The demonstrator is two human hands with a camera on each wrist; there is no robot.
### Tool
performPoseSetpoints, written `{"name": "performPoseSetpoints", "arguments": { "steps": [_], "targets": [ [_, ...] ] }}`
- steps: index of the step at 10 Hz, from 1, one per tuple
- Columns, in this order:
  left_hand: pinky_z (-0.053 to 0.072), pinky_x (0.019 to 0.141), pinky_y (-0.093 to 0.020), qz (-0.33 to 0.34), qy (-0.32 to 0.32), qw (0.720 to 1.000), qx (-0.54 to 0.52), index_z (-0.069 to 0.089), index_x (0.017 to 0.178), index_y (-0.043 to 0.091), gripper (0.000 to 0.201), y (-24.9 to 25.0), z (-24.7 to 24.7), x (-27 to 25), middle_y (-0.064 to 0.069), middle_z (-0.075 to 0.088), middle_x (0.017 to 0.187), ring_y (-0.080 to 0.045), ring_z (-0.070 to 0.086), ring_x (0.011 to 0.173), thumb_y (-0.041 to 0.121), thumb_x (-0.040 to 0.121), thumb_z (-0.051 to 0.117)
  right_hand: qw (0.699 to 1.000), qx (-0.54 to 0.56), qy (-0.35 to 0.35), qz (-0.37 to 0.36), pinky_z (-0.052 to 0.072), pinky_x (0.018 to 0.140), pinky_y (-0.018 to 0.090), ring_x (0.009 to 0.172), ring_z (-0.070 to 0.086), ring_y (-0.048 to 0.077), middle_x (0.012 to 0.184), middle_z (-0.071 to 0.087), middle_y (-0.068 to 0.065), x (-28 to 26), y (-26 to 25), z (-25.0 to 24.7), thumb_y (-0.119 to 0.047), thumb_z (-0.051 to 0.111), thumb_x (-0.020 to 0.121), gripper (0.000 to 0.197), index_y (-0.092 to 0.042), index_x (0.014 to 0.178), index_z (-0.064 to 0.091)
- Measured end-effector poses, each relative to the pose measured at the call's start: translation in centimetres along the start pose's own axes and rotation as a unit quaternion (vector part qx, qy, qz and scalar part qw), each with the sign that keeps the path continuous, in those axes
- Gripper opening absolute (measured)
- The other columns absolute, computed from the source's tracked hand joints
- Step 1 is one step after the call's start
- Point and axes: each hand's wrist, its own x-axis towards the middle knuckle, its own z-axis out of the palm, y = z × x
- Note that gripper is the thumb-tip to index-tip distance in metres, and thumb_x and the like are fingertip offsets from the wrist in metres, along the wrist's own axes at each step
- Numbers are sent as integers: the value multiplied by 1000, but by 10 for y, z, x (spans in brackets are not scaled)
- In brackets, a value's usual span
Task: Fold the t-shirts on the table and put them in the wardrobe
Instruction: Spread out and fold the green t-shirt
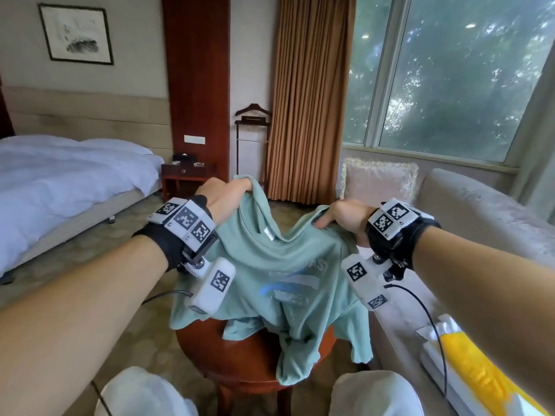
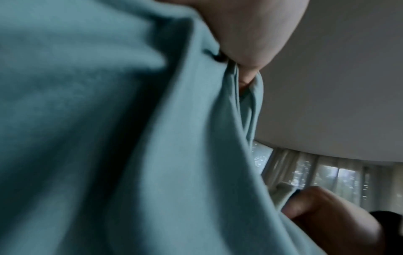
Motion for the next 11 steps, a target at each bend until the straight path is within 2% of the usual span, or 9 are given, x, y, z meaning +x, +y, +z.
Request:
{"name": "performPoseSetpoints", "arguments": {
  "steps": [1,2,3,4,6,7,8,10,11],
  "targets": [
    [42,60,-26,56,-19,998,24,66,102,6,48,33,-18,-29,-5,64,87,-20,58,74,45,76,65,998,28,-52,3,48,91,63,96,67,43,104,70,25,-28,-17,-7,-9,79,41,62,0,101,72],
    [57,81,-43,80,-81,993,4,69,100,10,65,56,-40,-54,-9,73,91,-30,70,81,51,50,68,995,45,-83,-37,50,92,55,95,68,39,105,69,24,-54,-29,-16,-12,80,37,68,0,103,71],
    [56,69,-38,75,-179,981,-16,67,80,11,24,68,-57,-73,-11,72,74,-28,69,65,34,77,62,992,62,-58,-98,51,88,40,84,62,28,94,64,15,-85,-38,-19,-10,67,71,22,-4,92,66],
    [54,67,-33,67,-222,973,-11,66,68,11,30,72,-67,-83,-14,69,72,-27,65,60,25,90,51,986,94,-54,-124,49,94,46,88,59,28,95,62,15,-111,-39,-23,-13,64,63,31,-4,92,64],
    [54,78,-41,69,-186,980,10,71,98,7,34,62,-71,-92,-18,71,93,-34,68,81,33,78,63,997,25,7,-71,48,95,57,96,67,40,105,70,22,-116,-40,-31,-15,76,44,63,2,105,68],
    [54,86,-43,123,-129,980,92,76,81,21,29,45,-68,-86,-13,71,103,-32,68,93,45,66,69,990,-72,72,-99,56,86,46,95,67,31,112,67,19,-112,-39,-28,-24,78,58,59,-2,111,65],
    [53,91,-47,87,-187,975,78,78,69,19,22,23,-67,-74,-18,74,93,-39,69,94,38,60,73,973,-144,153,-97,43,55,24,72,56,15,95,64,9,-103,-26,-34,-28,75,79,37,-5,106,65],
    [50,99,-48,21,-224,974,16,79,93,16,80,-22,-67,-25,-13,75,98,-34,71,95,52,22,93,974,-129,182,-42,49,60,24,77,66,16,87,70,3,-67,8,-44,-40,89,62,48,-9,94,73],
    [53,93,-41,36,-275,958,72,78,95,11,73,-38,-62,-11,-12,75,98,-30,72,94,36,29,98,977,-125,170,-39,42,52,21,69,63,13,79,68,-1,-47,19,-37,-42,87,63,45,-13,94,74]
  ]
}}
